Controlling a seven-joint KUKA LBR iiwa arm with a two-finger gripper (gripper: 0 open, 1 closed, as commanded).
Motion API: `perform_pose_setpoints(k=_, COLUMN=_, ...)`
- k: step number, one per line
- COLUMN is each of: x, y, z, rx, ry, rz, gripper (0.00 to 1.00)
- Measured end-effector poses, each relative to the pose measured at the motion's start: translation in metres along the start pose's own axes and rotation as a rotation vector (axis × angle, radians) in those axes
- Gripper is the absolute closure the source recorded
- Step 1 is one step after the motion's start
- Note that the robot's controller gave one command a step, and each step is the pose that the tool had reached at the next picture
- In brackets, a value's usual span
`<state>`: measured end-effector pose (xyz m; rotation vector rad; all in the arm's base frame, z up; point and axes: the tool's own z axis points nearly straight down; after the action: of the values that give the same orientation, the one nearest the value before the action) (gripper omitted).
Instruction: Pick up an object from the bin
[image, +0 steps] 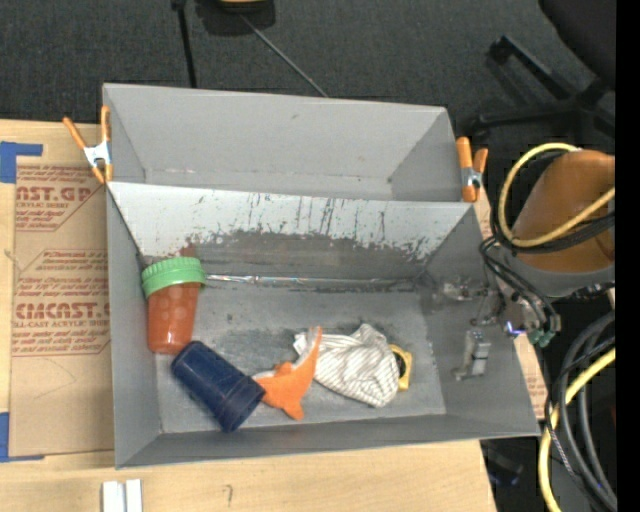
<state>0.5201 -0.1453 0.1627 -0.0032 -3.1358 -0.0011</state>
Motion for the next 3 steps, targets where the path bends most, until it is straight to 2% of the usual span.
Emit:
perform_pose_setpoints(k=1, x=-0.002, y=0.001, z=-0.005, rx=0.002, ry=-0.007, rz=-0.002, gripper=0.00)
perform_pose_setpoints(k=2, x=-0.008, y=0.029, z=0.040, rx=0.004, ry=-0.013, rz=-0.062, gripper=0.00)
perform_pose_setpoints(k=3, x=-0.011, y=0.037, z=0.053, rx=0.001, ry=-0.007, rz=-0.080, gripper=0.00)
